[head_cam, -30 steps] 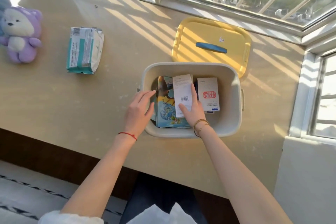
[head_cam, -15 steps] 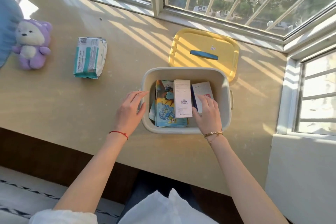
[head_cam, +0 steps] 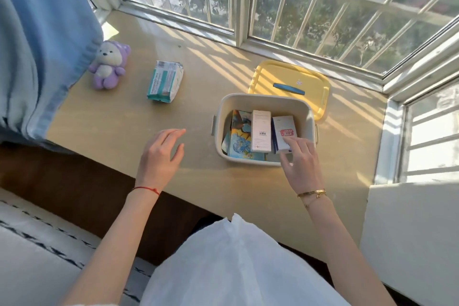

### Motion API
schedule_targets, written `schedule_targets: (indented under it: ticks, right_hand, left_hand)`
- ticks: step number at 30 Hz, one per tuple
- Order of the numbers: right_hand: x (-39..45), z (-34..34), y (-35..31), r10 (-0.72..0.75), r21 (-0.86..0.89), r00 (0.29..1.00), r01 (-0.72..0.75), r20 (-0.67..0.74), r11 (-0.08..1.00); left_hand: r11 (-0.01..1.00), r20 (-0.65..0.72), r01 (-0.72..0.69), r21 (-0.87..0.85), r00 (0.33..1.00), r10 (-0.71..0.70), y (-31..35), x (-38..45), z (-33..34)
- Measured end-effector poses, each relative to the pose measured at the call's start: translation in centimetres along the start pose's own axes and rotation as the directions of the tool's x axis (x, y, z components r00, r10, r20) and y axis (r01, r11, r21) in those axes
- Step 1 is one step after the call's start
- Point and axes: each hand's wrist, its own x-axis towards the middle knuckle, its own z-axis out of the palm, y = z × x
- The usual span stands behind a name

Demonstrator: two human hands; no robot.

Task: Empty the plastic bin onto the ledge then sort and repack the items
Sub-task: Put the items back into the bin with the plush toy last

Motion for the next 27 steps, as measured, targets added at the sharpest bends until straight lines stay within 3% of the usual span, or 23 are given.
schedule_targets:
  ticks: [13,27]
  right_hand:
    - [-2.5,0.1,-10.2,-0.192,0.006,0.98,0.192,0.055,0.981]
    - [-4.4,10.3,-32.0,-0.244,0.01,0.968,0.244,0.052,0.97]
  left_hand:
    - [0.98,-0.172,0.195,0.032,0.967,-0.187,-6.2,-12.0,-9.2]
    - [0.973,-0.22,0.218,0.074,0.955,-0.197,-25.5,-17.9,-22.6]
